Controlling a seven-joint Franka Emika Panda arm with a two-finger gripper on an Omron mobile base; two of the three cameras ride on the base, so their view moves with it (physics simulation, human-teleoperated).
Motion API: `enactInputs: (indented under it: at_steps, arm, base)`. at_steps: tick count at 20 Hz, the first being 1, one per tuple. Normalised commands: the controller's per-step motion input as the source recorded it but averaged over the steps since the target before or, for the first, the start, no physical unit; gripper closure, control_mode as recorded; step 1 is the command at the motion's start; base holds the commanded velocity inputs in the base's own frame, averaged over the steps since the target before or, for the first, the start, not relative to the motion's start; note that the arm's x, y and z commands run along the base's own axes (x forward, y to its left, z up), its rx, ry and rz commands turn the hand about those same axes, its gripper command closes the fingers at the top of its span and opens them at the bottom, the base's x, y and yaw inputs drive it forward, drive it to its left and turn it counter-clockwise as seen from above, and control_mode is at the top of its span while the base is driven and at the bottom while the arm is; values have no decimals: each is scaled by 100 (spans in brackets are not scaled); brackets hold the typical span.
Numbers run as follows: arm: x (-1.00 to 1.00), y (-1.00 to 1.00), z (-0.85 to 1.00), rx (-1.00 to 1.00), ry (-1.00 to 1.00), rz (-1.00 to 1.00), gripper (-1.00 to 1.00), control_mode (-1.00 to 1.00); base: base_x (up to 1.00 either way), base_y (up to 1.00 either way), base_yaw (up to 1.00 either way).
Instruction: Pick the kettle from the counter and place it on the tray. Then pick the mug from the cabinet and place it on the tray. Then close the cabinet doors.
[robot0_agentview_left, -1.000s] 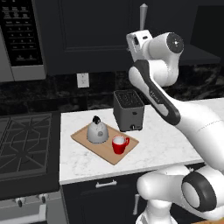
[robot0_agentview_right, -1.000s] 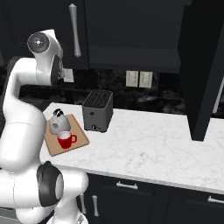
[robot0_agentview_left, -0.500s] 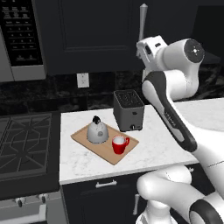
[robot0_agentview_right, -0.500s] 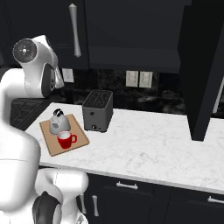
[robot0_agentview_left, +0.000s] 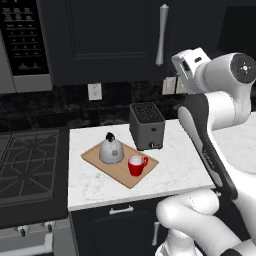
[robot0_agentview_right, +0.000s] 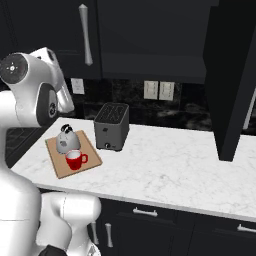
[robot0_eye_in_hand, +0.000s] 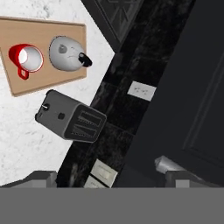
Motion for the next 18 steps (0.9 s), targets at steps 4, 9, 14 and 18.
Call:
enactInputs:
  at_steps: [4,9,14,18]
  arm:
    - [-39,-38,-2,-4,12,-1,-100,-100]
    - [-32,-53,-3,-1,10,0,-100,-100]
    - [-19,-50,0,-2,1,-8,-100,-100]
    - [-19,-56,0,-2,0,-18,-100,-100]
  base:
    - [0,0,0]
    - [0,0,0]
    - [0,0,0]
    - [0,0,0]
